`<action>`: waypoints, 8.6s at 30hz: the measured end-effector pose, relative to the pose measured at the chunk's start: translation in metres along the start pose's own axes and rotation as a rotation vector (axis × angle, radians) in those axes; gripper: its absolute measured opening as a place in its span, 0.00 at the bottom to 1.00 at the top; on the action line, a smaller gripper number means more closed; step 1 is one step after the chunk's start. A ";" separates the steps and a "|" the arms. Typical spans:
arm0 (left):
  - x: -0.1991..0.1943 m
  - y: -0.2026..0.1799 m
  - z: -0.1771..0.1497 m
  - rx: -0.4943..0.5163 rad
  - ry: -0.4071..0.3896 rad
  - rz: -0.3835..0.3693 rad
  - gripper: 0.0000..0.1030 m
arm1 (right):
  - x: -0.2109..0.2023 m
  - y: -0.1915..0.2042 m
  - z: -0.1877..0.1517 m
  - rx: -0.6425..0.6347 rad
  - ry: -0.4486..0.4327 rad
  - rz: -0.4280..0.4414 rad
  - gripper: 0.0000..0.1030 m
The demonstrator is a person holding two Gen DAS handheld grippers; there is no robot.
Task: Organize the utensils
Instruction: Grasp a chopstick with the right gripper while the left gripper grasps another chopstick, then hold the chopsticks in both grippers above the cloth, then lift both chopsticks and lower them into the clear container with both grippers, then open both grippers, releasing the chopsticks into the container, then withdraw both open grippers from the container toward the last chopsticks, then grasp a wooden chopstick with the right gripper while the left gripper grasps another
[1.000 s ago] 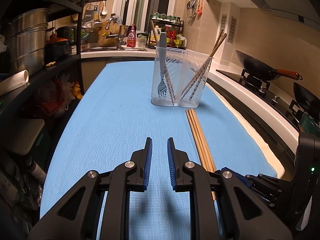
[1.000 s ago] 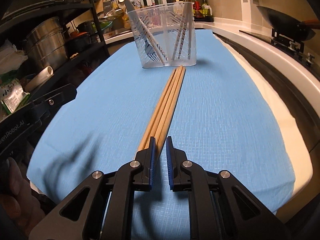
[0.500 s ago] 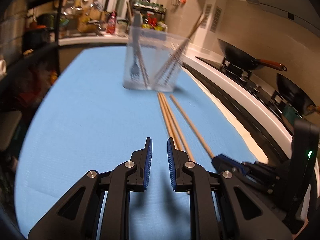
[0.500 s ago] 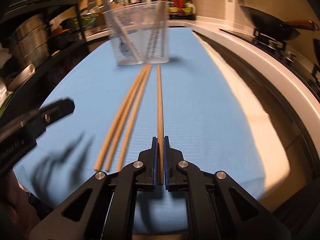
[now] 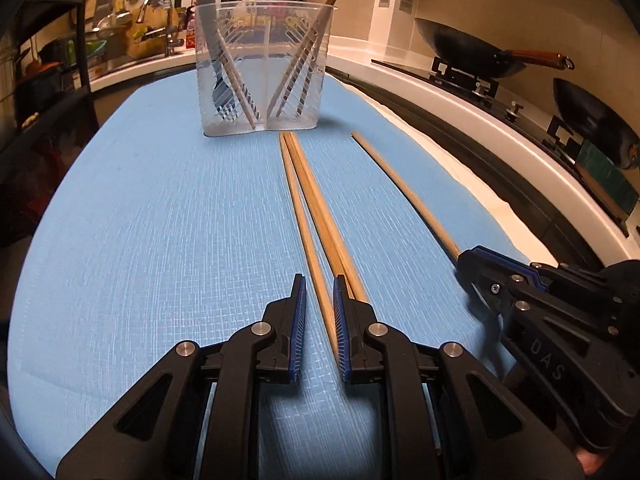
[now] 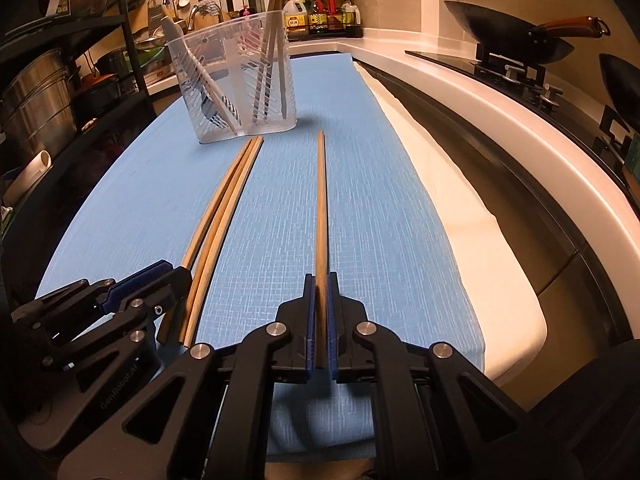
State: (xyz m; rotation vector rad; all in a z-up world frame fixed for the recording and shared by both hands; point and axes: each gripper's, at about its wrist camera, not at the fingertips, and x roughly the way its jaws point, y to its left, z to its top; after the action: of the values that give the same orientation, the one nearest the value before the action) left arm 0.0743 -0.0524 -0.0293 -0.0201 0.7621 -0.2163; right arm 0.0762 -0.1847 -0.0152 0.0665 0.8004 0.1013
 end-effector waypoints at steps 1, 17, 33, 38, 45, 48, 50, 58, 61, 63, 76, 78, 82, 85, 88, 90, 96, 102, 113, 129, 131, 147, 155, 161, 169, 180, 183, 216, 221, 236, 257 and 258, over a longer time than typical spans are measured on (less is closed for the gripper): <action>0.000 -0.001 0.000 0.006 -0.002 0.009 0.13 | 0.001 0.000 0.000 0.002 0.003 0.003 0.05; -0.013 0.043 -0.003 -0.083 -0.020 0.138 0.06 | 0.007 0.015 -0.004 -0.020 0.012 0.053 0.07; -0.017 0.039 -0.009 -0.071 -0.049 0.203 0.06 | 0.007 0.013 -0.004 -0.018 0.004 0.046 0.06; -0.016 0.039 -0.009 -0.071 -0.046 0.202 0.06 | 0.007 0.013 -0.003 -0.019 0.003 0.046 0.06; -0.016 0.041 -0.009 -0.084 -0.050 0.192 0.06 | 0.007 0.013 -0.003 -0.023 0.002 0.043 0.06; -0.016 0.041 -0.009 -0.083 -0.052 0.192 0.06 | 0.007 0.014 -0.003 -0.026 -0.001 0.041 0.06; -0.016 0.041 -0.008 -0.084 -0.054 0.192 0.06 | 0.007 0.015 -0.003 -0.029 -0.003 0.039 0.06; -0.016 0.043 -0.009 -0.094 -0.063 0.185 0.06 | 0.008 0.016 -0.002 -0.040 -0.013 0.032 0.06; -0.016 0.042 -0.009 -0.093 -0.063 0.186 0.06 | 0.008 0.017 -0.002 -0.045 -0.014 0.029 0.06; -0.015 0.042 -0.009 -0.092 -0.063 0.186 0.06 | 0.008 0.017 -0.002 -0.045 -0.015 0.029 0.06; -0.015 0.041 -0.009 -0.087 -0.065 0.188 0.06 | 0.008 0.018 -0.002 -0.056 -0.018 0.022 0.06; -0.015 0.041 -0.009 -0.086 -0.065 0.189 0.06 | 0.008 0.018 -0.002 -0.055 -0.017 0.024 0.06; -0.015 0.041 -0.009 -0.085 -0.064 0.189 0.06 | 0.008 0.018 -0.002 -0.057 -0.017 0.022 0.06; -0.015 0.041 -0.009 -0.084 -0.064 0.190 0.06 | 0.008 0.018 -0.002 -0.057 -0.017 0.022 0.06; -0.015 0.041 -0.009 -0.083 -0.065 0.190 0.06 | 0.008 0.018 -0.002 -0.057 -0.018 0.022 0.06; -0.015 0.041 -0.009 -0.084 -0.065 0.190 0.06 | 0.008 0.018 -0.001 -0.058 -0.018 0.021 0.06; -0.015 0.041 -0.009 -0.085 -0.064 0.189 0.06 | 0.008 0.018 -0.001 -0.054 -0.018 0.024 0.06; -0.020 0.044 -0.007 -0.103 -0.074 0.187 0.06 | 0.002 0.013 0.002 -0.036 -0.043 0.023 0.05; -0.064 0.035 -0.002 -0.063 -0.190 0.196 0.06 | -0.038 0.012 0.008 -0.059 -0.187 0.019 0.06; -0.128 0.034 0.035 -0.076 -0.362 0.172 0.06 | -0.106 0.018 0.047 -0.120 -0.370 0.017 0.05; -0.136 0.036 0.044 -0.075 -0.379 0.166 0.06 | -0.113 0.019 0.056 -0.129 -0.384 0.025 0.05; -0.162 0.059 0.126 -0.115 -0.388 0.051 0.06 | -0.142 0.035 0.128 -0.168 -0.401 0.102 0.05; -0.144 0.072 0.156 -0.127 -0.339 0.033 0.06 | -0.130 0.039 0.161 -0.167 -0.392 0.140 0.05; -0.129 0.076 0.181 -0.123 -0.326 0.018 0.06 | -0.123 0.042 0.194 -0.155 -0.406 0.173 0.05; -0.133 0.070 0.251 -0.089 -0.430 -0.008 0.06 | -0.131 0.057 0.262 -0.158 -0.515 0.194 0.05; -0.079 0.061 0.318 -0.008 -0.481 0.038 0.06 | -0.066 0.054 0.296 -0.131 -0.513 0.174 0.05; -0.042 0.058 0.318 0.033 -0.370 0.053 0.06 | -0.046 0.053 0.295 -0.144 -0.461 0.183 0.05; -0.092 0.072 0.129 -0.060 -0.269 0.068 0.11 | -0.093 0.029 0.130 -0.138 -0.354 0.188 0.27; -0.088 0.081 0.079 -0.146 -0.221 0.115 0.11 | -0.068 0.021 0.080 -0.077 -0.307 0.165 0.16; -0.075 0.096 0.045 -0.207 -0.194 0.196 0.11 | 0.021 0.042 0.025 -0.033 -0.028 0.220 0.15; -0.071 0.087 0.042 -0.191 -0.187 0.169 0.11 | 0.031 0.060 0.016 -0.140 0.019 0.114 0.12; -0.070 0.086 0.042 -0.187 -0.183 0.168 0.11 | 0.030 0.059 0.017 -0.138 0.020 0.106 0.08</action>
State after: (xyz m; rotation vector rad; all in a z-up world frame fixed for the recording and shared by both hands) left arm 0.0700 0.0430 0.0403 -0.1505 0.5956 0.0173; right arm 0.1054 -0.1233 -0.0196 -0.0223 0.8078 0.2574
